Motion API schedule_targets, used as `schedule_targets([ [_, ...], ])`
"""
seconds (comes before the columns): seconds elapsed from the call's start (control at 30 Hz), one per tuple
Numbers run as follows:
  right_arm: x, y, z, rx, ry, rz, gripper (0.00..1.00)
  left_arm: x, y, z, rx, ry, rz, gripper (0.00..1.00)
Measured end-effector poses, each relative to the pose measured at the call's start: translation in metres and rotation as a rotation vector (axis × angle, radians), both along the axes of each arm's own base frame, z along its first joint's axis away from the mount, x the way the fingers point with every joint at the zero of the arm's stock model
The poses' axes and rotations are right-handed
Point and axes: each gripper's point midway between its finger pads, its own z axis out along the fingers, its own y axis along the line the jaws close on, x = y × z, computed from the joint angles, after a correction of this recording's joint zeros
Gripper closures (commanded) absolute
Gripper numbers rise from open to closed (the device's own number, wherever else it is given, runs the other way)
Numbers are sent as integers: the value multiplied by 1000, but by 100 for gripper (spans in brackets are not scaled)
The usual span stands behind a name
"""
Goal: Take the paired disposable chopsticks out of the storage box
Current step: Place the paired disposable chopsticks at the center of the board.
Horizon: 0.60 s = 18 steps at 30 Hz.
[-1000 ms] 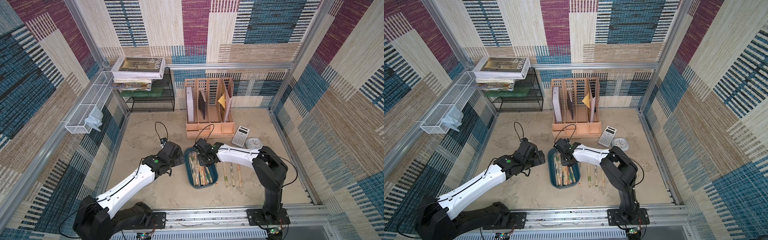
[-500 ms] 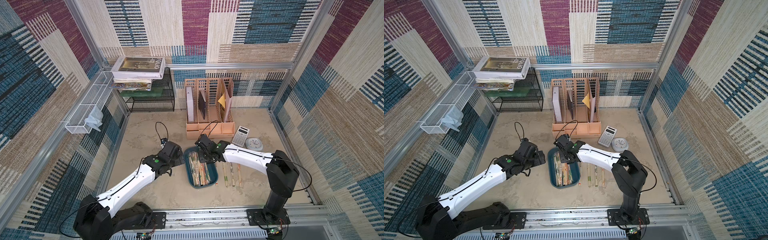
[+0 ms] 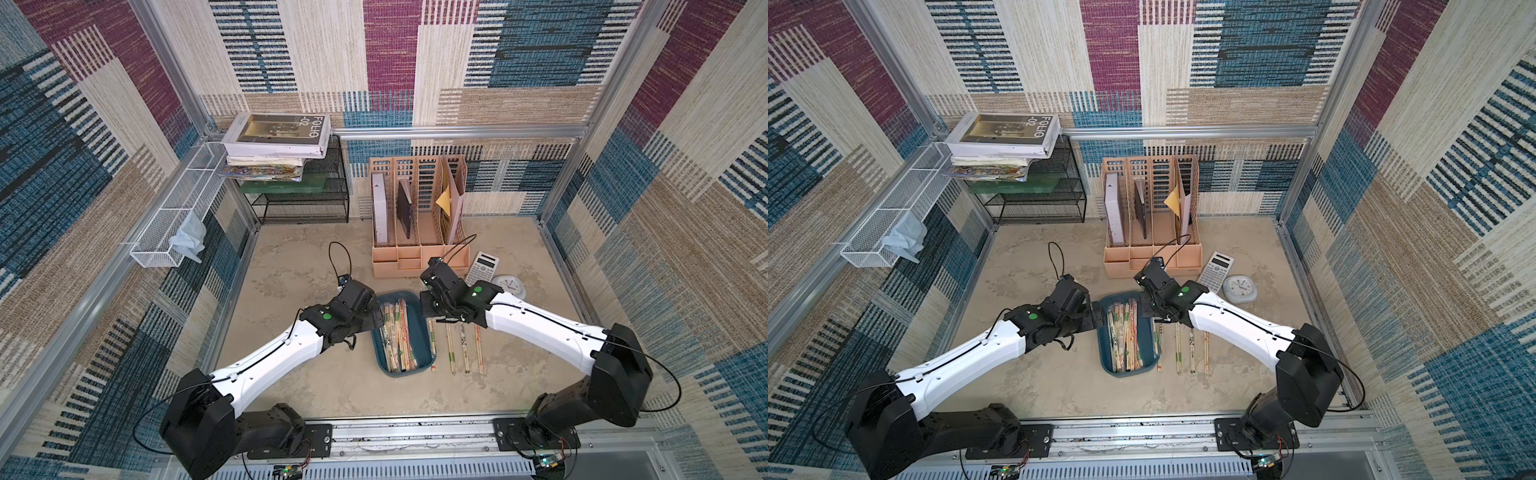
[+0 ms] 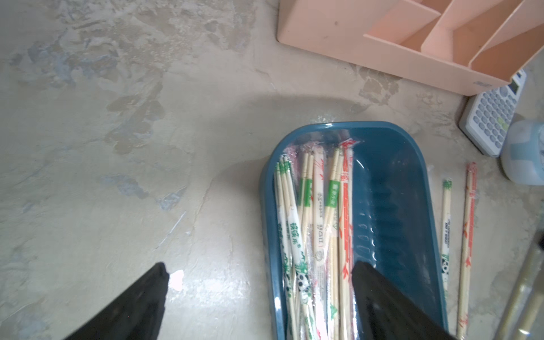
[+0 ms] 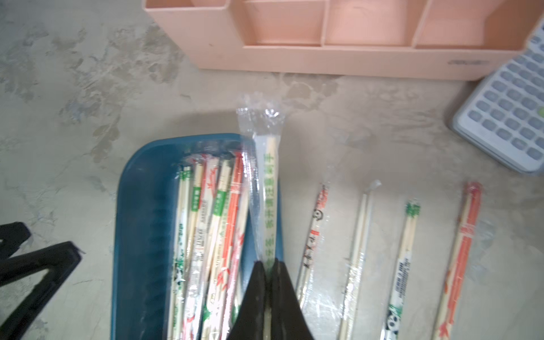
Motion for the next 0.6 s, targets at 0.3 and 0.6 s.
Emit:
schedule_targets([
  [0.3,-12,-125,-37,-94,52,-238,97,5,-13,9,-8,-19,-22,1],
  [0.6,-17,-189,-63,-245,104,-366,98,6,-9,13,1,-38,-14,1],
])
